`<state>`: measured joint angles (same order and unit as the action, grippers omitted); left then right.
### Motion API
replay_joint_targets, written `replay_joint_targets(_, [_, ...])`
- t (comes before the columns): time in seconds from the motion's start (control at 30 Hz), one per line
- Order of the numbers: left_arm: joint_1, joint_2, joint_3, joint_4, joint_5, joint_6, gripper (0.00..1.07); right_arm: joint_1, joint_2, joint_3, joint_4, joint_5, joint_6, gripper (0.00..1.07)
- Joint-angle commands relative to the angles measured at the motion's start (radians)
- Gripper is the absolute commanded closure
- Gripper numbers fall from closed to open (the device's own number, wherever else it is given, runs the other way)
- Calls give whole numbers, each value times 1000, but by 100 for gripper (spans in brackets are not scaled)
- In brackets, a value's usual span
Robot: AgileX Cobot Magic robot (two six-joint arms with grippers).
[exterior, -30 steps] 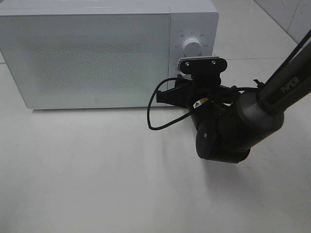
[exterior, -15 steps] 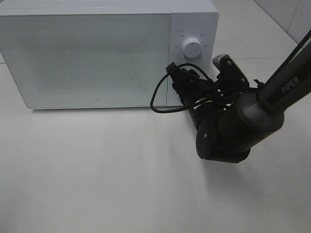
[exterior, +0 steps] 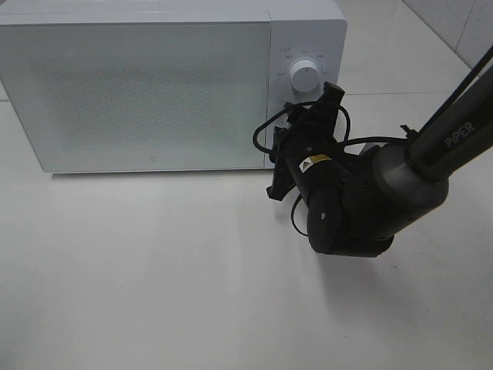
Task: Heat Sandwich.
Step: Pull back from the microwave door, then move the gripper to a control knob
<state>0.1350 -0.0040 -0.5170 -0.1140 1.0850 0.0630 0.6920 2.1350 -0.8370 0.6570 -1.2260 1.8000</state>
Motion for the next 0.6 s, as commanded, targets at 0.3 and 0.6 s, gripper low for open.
replay_joint_targets(0.3, [-6, -24, 2, -3, -17, -6, 39, -6, -6, -6, 25, -62, 107, 107])
replay_joint_targets(0.6, [-6, -24, 2, -3, -17, -6, 39, -3, -6, -6, -8, -128, -40, 107])
